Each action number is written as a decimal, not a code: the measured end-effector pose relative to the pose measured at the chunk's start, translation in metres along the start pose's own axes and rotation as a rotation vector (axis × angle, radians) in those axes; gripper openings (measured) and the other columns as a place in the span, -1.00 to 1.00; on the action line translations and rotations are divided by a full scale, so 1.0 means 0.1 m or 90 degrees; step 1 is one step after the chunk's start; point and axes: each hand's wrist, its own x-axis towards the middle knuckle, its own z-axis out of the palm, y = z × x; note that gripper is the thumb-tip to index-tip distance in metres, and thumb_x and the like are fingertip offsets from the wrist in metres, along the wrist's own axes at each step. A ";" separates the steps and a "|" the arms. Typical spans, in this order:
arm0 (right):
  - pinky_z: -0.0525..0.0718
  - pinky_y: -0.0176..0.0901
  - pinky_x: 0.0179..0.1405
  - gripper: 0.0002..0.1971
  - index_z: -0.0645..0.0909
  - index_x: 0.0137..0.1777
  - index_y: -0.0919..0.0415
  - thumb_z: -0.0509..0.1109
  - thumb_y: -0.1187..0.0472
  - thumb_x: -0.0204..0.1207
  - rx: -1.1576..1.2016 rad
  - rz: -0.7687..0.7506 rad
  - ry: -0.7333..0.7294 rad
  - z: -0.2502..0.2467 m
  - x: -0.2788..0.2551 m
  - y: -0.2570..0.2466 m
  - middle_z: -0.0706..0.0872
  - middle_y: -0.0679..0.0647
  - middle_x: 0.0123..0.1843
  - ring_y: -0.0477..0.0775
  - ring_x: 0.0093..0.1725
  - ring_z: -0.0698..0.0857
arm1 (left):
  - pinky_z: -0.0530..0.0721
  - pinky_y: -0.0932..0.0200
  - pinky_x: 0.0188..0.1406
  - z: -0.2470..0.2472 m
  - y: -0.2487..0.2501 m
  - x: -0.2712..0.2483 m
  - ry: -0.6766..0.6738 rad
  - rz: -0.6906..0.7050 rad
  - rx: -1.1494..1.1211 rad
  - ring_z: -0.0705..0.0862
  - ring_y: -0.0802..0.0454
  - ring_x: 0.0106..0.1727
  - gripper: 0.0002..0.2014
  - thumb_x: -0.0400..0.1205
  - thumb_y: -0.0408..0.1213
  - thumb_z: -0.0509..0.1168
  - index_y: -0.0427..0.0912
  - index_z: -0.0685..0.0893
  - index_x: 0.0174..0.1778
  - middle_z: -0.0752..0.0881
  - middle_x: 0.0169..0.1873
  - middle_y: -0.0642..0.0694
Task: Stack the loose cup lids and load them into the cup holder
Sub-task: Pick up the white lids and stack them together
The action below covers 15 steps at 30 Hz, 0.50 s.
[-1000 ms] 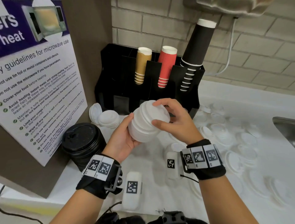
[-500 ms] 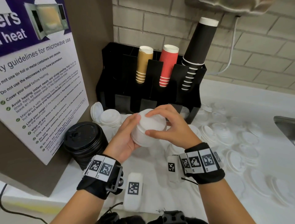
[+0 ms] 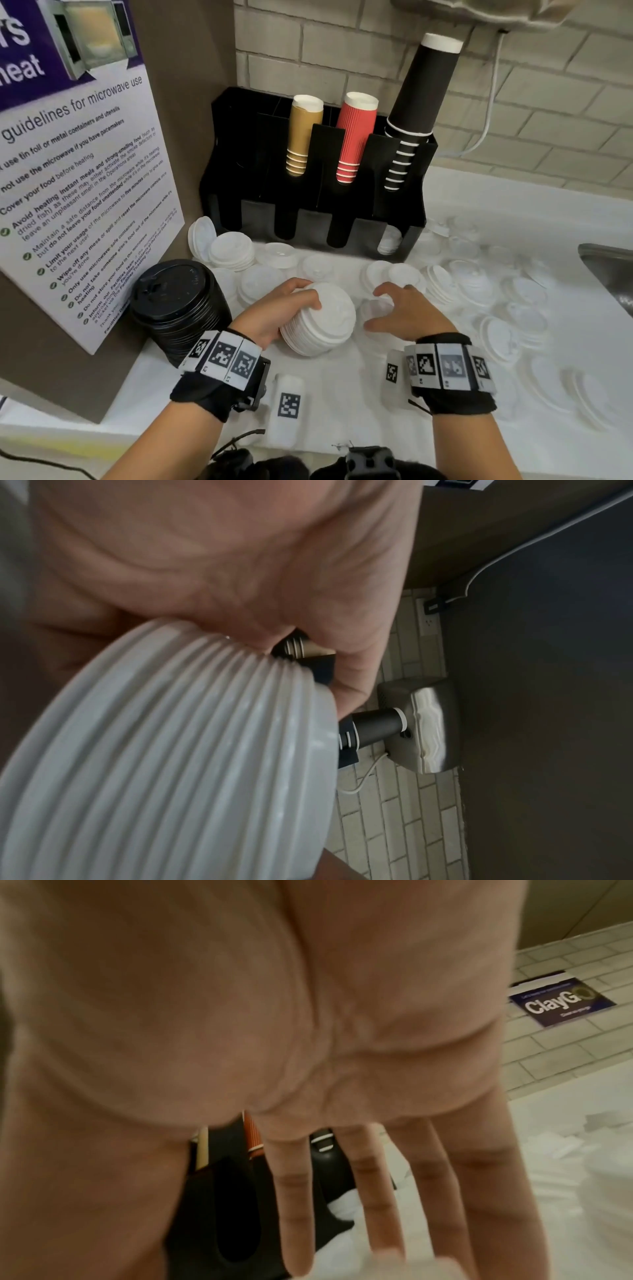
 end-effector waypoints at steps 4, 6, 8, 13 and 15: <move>0.55 -0.14 0.05 -0.39 0.41 0.41 0.01 0.54 0.06 0.37 -0.022 -0.018 0.002 0.05 0.03 -0.06 0.37 0.09 0.29 0.10 0.10 0.55 | 0.59 -0.06 0.21 0.04 0.03 -0.02 0.000 -0.017 0.023 0.63 -0.20 0.29 -0.56 0.33 -0.20 0.36 -0.05 0.58 0.16 0.67 0.23 -0.21; 0.49 -0.17 0.09 -0.37 0.37 0.46 -0.01 0.52 0.08 0.41 0.026 -0.065 0.052 0.01 0.03 -0.10 0.37 0.11 0.35 0.09 0.14 0.51 | 0.56 -0.08 0.31 0.03 0.03 -0.02 0.004 -0.016 0.034 0.61 -0.21 0.32 -0.62 0.41 -0.24 0.33 -0.08 0.57 0.17 0.66 0.26 -0.23; 0.40 -0.25 0.13 -0.32 0.34 0.51 -0.02 0.53 0.09 0.41 0.073 -0.114 0.112 -0.07 0.03 -0.13 0.36 0.11 0.41 0.09 0.25 0.49 | 0.54 -0.08 0.35 0.04 0.02 -0.01 0.001 -0.012 0.046 0.61 -0.22 0.32 -0.71 0.57 -0.34 0.25 -0.11 0.58 0.21 0.66 0.26 -0.24; 0.47 -0.22 0.03 -0.36 0.42 0.42 0.02 0.57 0.08 0.35 -0.033 -0.044 0.003 -0.09 -0.01 -0.11 0.41 0.09 0.35 0.01 0.10 0.50 | 0.49 -0.04 0.43 0.08 0.04 -0.03 -0.015 0.006 0.080 0.60 -0.16 0.34 -0.65 0.63 -0.41 0.17 -0.13 0.58 0.33 0.66 0.28 -0.19; 0.53 -0.16 0.07 -0.32 0.41 0.42 -0.01 0.60 0.11 0.30 -0.055 -0.015 -0.042 0.00 -0.03 -0.12 0.41 0.09 0.33 0.07 0.17 0.52 | 0.46 -0.04 0.50 0.08 0.04 -0.05 -0.016 0.010 0.100 0.57 -0.15 0.37 -0.62 0.64 -0.43 0.16 -0.16 0.56 0.38 0.65 0.31 -0.18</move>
